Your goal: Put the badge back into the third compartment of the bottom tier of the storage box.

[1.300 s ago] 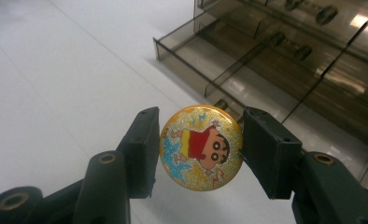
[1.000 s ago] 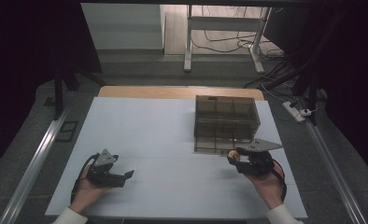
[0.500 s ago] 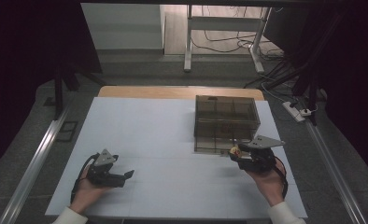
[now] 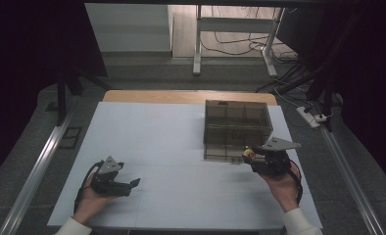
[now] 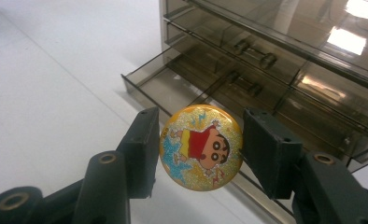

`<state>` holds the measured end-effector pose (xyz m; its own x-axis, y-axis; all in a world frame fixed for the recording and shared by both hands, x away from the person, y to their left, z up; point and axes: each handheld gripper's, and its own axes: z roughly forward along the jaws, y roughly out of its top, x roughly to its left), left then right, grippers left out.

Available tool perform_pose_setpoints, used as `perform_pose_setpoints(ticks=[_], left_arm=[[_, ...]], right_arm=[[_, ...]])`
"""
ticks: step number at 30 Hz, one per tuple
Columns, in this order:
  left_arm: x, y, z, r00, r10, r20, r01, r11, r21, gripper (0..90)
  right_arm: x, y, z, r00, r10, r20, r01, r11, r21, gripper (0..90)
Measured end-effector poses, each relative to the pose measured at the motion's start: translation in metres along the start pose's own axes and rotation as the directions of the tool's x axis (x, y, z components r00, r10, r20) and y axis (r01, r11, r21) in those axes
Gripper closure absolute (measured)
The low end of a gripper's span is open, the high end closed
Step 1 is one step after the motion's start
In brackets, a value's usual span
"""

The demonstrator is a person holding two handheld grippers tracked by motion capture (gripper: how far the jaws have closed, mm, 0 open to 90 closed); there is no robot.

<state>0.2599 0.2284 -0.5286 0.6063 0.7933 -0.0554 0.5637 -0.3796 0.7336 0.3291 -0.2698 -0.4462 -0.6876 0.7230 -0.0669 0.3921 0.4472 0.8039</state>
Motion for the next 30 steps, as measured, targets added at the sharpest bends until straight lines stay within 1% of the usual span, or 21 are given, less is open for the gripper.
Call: perform_pose_setpoints(ticks=[8,18,23,30], left_arm=[[0.0,0.0,0.0,1.0,-0.001,0.0,0.001,1.0,-0.002,12.0],[0.0,0.0,0.0,1.0,0.001,0.0,-0.001,1.0,0.0,12.0],[0.0,0.0,0.0,1.0,0.002,0.0,-0.002,1.0,0.001,12.1],[0.0,0.0,0.001,1.0,0.001,0.0,-0.001,1.0,0.002,12.1]], right_arm=[[-0.009,0.001,0.004,0.9997,0.0,0.024,0.0,1.0,0.006,47.0],[-0.021,0.002,0.006,0.9982,0.031,0.051,-0.032,0.9995,0.006,47.0],[-0.026,0.002,0.008,0.9969,0.038,0.069,-0.039,0.9992,0.007,47.0],[-0.034,0.0,0.014,0.9946,0.047,0.093,-0.05,0.9983,0.031,47.0]])
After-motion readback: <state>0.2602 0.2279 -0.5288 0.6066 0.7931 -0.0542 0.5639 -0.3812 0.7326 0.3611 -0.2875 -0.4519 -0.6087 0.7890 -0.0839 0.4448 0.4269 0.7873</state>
